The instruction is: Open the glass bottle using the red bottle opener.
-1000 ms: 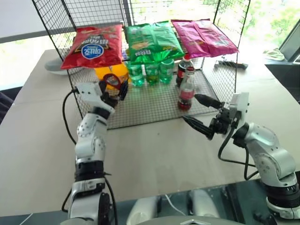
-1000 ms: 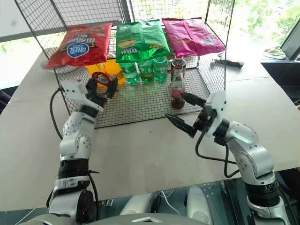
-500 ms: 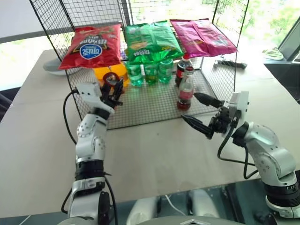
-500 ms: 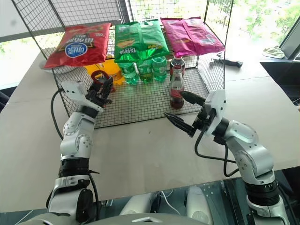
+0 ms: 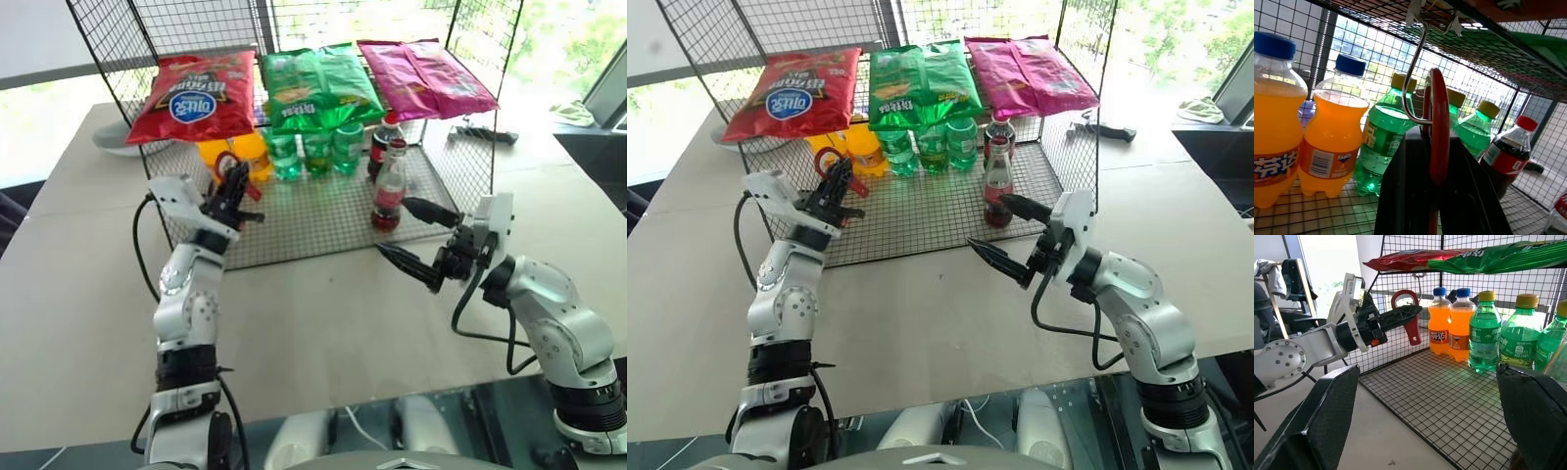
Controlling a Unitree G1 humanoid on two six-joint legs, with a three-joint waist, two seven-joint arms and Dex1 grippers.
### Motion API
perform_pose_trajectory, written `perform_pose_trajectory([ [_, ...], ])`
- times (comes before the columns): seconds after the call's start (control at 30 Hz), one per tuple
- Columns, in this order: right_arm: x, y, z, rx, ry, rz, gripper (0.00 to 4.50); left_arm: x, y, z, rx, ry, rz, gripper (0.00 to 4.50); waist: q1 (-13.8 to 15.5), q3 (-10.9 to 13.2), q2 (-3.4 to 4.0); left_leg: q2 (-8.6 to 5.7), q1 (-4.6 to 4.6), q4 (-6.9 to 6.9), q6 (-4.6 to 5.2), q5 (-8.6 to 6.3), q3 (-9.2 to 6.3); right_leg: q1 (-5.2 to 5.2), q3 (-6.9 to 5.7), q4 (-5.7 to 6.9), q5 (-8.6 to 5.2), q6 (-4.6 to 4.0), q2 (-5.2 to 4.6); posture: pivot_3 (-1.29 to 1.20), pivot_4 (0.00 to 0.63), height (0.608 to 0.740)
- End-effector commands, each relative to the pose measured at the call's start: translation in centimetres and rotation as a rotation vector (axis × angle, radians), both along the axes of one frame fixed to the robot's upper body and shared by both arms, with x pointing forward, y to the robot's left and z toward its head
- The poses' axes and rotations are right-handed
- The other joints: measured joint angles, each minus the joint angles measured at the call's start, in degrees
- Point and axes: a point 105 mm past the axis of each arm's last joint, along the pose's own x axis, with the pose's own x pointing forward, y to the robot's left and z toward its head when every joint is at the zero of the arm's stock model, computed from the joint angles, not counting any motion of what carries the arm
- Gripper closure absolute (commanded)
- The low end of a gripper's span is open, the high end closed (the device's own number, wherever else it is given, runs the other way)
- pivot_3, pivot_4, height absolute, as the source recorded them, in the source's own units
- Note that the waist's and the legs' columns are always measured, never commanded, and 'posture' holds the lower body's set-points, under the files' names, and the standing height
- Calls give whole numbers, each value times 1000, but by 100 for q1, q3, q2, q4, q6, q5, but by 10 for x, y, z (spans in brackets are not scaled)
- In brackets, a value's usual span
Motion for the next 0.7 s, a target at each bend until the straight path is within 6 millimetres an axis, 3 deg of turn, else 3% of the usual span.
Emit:
perform_pose_trajectory([
  [0.03,-4,3,12,12,-58,21,0,-8,-10,10,-75,-10,-104,4449,-4,0,0,0,0,0,0,0,0,0,0,1,0,0,1,0,150,740],
  [0.3,-4,3,12,15,-61,16,0,-16,-27,7,-248,71,-305,4449,19,-1,0,-1,1,16,0,0,-3,7,-3,8,0,0,0,0,150,740],
  [0.47,-7,5,7,5,-15,41,0,-32,-50,7,-301,112,-532,4449,20,-1,0,-1,2,30,0,0,-11,15,-10,15,0,0,1,0,150,740],
  [0.7,-12,20,-28,-140,290,112,0,-67,-100,-3,-272,226,-917,4449,-1,0,1,-1,0,40,0,-1,-16,16,-14,19,0,0,1,0,150,740],
])
